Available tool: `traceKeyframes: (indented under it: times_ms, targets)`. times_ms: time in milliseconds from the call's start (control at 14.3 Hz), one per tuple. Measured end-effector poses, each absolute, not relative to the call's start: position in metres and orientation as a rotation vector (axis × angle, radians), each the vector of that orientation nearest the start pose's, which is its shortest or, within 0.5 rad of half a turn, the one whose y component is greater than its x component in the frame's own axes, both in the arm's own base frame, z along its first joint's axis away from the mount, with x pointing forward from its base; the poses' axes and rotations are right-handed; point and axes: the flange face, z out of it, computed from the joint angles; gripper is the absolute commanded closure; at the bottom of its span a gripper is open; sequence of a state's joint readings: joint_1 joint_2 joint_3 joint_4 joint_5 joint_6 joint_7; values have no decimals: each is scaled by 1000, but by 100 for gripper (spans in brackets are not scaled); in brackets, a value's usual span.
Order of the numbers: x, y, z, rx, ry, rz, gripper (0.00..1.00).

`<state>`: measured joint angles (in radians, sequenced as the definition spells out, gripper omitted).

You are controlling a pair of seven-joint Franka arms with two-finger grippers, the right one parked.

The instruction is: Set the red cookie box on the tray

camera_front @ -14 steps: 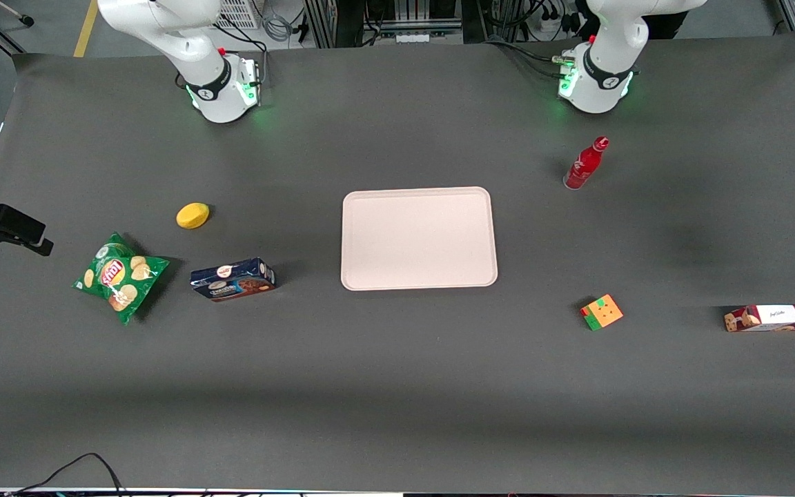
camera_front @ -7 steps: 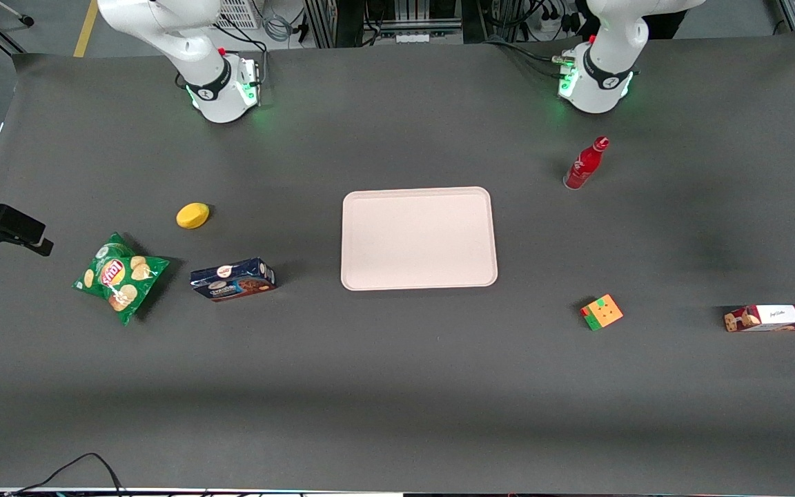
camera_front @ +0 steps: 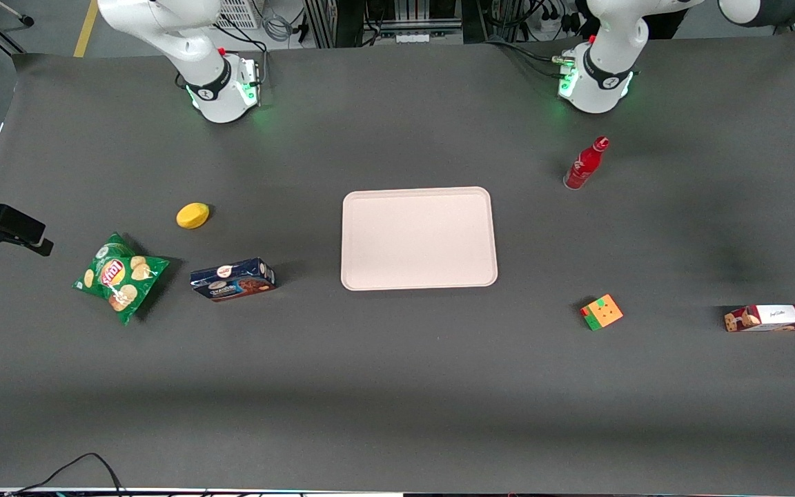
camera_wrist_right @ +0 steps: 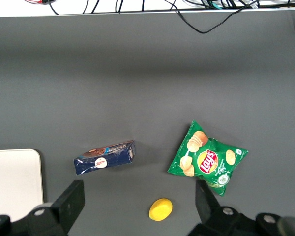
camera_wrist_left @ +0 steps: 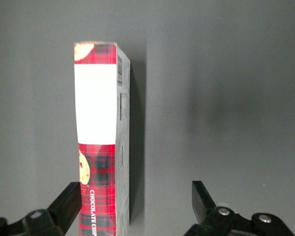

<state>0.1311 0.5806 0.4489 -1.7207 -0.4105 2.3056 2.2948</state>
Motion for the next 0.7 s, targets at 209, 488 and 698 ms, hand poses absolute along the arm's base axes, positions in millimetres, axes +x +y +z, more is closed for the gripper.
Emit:
traceKeyframes:
  times_ms: [209, 488, 698]
  targets:
    - [590, 340, 272, -2231, 2113, -118, 0]
    - [589, 348, 262, -2246, 2075, -127, 0]
    - [591, 350, 261, -2239, 2048, -138, 0]
